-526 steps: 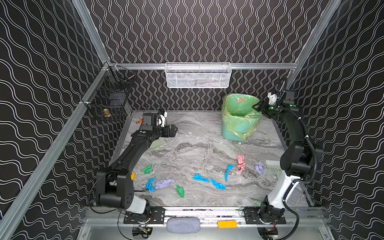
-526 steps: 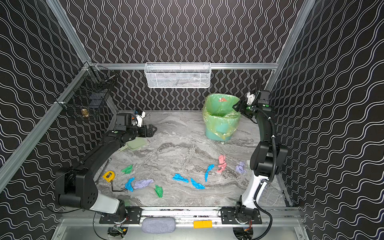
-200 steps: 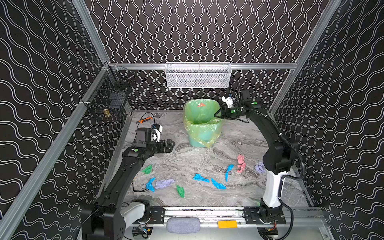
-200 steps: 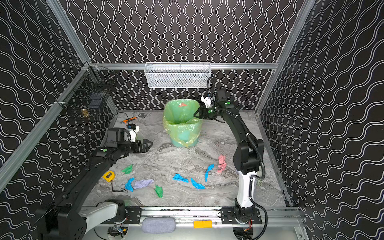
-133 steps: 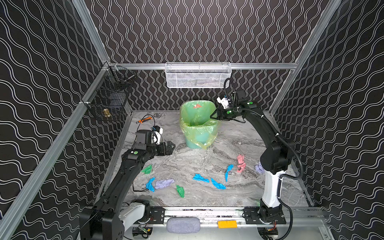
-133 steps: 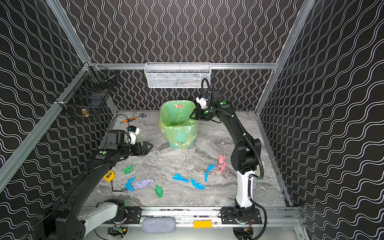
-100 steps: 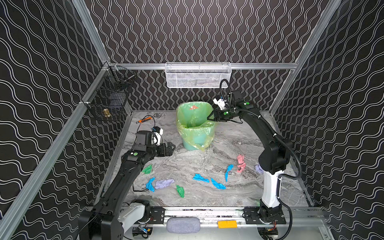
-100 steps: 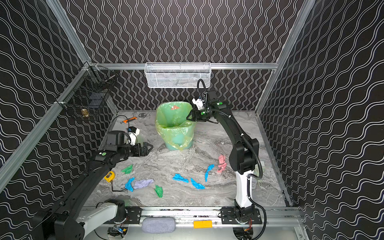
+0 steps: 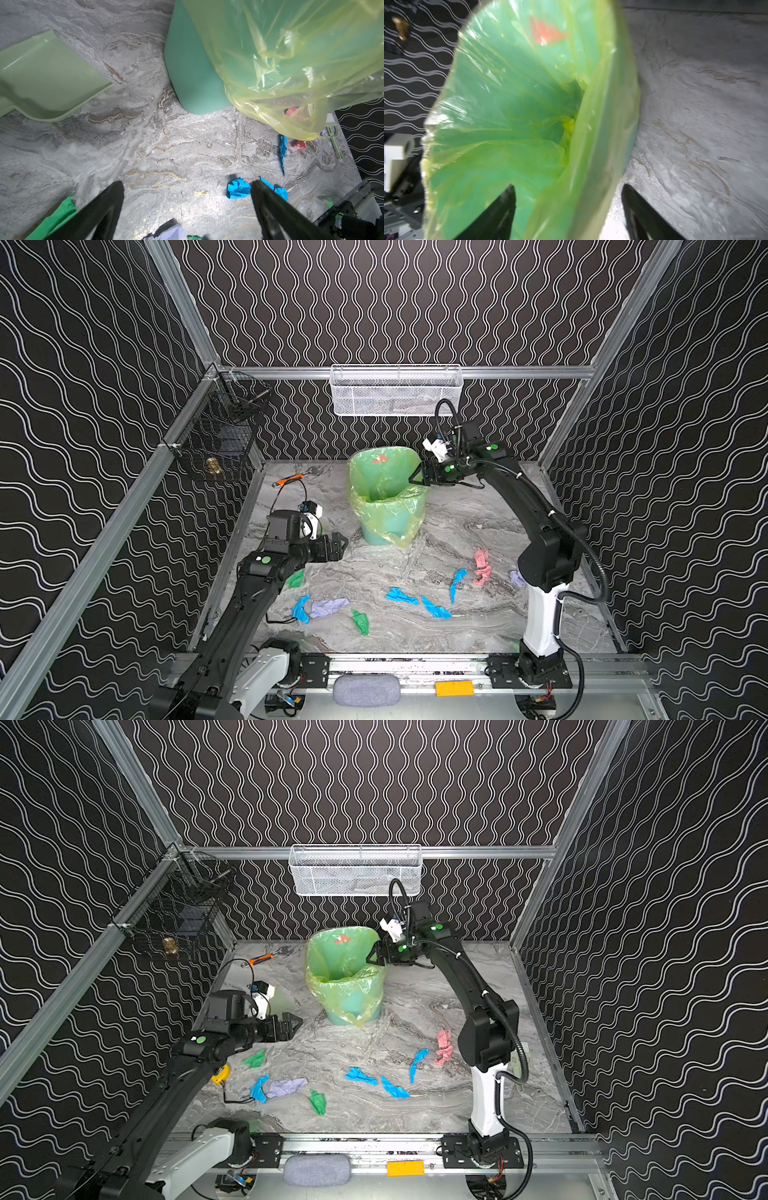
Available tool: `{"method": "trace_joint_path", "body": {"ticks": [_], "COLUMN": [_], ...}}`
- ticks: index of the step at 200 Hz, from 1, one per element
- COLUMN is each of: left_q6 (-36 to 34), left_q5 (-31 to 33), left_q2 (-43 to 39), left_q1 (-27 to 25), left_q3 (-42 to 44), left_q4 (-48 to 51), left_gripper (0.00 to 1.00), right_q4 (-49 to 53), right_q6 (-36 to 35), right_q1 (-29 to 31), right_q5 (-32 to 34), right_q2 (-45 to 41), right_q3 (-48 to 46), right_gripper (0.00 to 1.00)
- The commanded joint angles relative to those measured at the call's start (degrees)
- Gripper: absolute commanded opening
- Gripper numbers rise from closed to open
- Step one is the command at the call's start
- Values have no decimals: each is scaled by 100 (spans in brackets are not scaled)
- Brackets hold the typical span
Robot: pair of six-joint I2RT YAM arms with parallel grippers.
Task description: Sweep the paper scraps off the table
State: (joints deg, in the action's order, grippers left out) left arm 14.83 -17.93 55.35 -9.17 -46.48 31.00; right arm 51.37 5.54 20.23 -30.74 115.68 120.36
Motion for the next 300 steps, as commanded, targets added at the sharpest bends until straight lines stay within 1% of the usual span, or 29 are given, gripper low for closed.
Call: {"method": "trace_joint_path", "body": {"ticks": [1, 21, 35, 54, 81, 101, 114, 127, 138, 154, 171, 180, 194, 201, 218, 230, 243, 271, 300], "left_q6": [6, -37, -42, -50, -20, 18, 37, 53, 47, 80, 115, 130, 135, 141, 136, 118, 82, 88, 90], "left_q5": [48, 45, 44, 49, 44, 43, 47, 36, 24, 3, 21, 35, 9, -13, -9, -9, 17, 110, 166], "left_q2": [6, 58, 72, 88, 103, 72, 48, 44, 37, 3, 8, 36, 84, 98, 125, 140, 161, 159, 153], "left_q1": [-4, -6, -20, -63, -154, -221, -244, -273, -295, -310, -381, -416, -444, -458, -481, -513, -550, -651, -748], "left_q3": [-18, -54, -63, -63, 4, 91, 156, 222, 277, 370, 412, 387, 346, 341, 333, 322, 306, 308, 315], "left_q4": [43, 44, 44, 46, 52, 47, 54, 46, 53, 52, 58, 76, 90, 90, 105, 148, 189, 209, 238], "left_gripper": [99, 99, 99, 99, 99, 99, 99, 99, 99, 99, 99, 99, 99, 99, 99, 99, 99, 99, 99], "right_q4": [-18, 99, 152, 113, -3, -49, -20, 144, 245, 141, -341, -556, -757, -812, -929, -1020, -1161, -1278, -1407], "right_q6": [140, 153, 233, 466, 822, 1081, 1351, 1502, 1568, 1768, 1960, 2023, 2063, 2020, 1925, 1918, 1931, 1890, 1971], "right_q1": [-160, -330, -465, -770, -1419, -1997, -2401, -2827, -3154, -3750, -4554, -5036, -5473, -5565, -5708, -5862, -5882, -5890, -5898], "right_q5": [-108, -263, -177, 127, 518, 814, 1205, 1511, 1896, 2349, 2344, 2123, 2017, 2094, 2566, 2451, 2370, 2782, 2780], "right_q2": [-263, -471, -746, -1374, -2398, -3156, -3571, -3808, -3927, -4088, -4251, -4280, -4269, -4232, -4131, -4044, -4018, -4044, -4033], "right_q3": [64, 52, -98, -726, -2148, -3347, -4057, -4642, -5044, -5609, -6262, -6629, -6892, -6975, -7167, -7352, -7541, -7735, -7791], "right_gripper": [92, 98, 100, 100, 100, 100, 100, 100, 100, 100, 100, 100, 99, 98, 97, 95, 93, 90, 88]}}
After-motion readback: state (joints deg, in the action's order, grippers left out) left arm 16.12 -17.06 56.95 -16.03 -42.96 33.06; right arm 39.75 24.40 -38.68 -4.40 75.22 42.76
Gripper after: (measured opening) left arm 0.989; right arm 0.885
